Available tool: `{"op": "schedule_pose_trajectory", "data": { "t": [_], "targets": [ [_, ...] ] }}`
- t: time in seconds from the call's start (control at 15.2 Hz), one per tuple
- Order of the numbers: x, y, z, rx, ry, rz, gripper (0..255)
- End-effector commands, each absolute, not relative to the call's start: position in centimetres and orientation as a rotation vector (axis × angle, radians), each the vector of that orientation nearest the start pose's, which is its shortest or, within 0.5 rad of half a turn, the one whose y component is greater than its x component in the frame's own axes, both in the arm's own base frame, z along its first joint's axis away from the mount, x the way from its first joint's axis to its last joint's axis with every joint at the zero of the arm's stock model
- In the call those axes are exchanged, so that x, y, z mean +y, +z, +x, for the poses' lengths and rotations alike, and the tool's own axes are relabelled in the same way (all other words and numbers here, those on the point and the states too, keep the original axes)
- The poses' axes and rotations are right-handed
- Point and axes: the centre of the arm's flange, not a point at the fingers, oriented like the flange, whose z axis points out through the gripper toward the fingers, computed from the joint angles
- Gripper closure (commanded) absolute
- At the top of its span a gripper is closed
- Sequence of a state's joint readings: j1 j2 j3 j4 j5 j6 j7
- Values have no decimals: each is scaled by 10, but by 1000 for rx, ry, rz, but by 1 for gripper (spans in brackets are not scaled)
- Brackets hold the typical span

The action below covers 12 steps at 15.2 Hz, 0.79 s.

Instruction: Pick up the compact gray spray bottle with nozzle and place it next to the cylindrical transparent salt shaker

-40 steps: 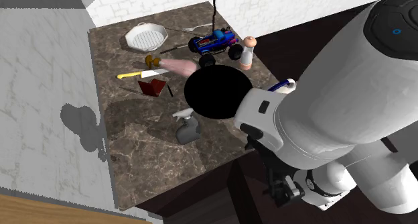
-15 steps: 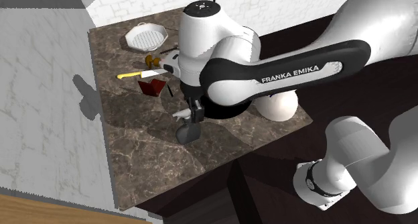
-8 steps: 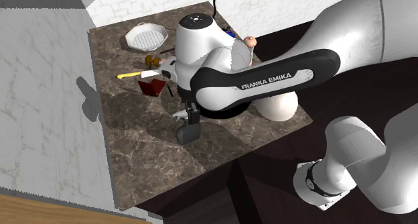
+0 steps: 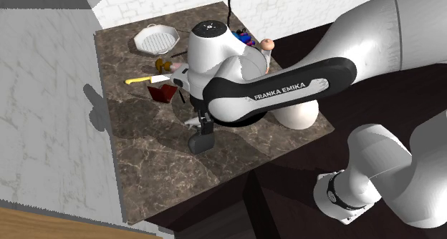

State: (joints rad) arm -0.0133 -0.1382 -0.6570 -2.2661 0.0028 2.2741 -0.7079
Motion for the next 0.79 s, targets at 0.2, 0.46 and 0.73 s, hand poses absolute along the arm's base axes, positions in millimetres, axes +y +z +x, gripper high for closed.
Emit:
{"op": "schedule_pose_trajectory", "data": {
  "t": [0.2,0.46,0.73],
  "targets": [
    [-322,416,399,-56,-229,-3140,255],
    [-322,416,399,-56,-229,-3140,255],
    [-322,422,399,-56,-229,-3141,255]
  ]
}}
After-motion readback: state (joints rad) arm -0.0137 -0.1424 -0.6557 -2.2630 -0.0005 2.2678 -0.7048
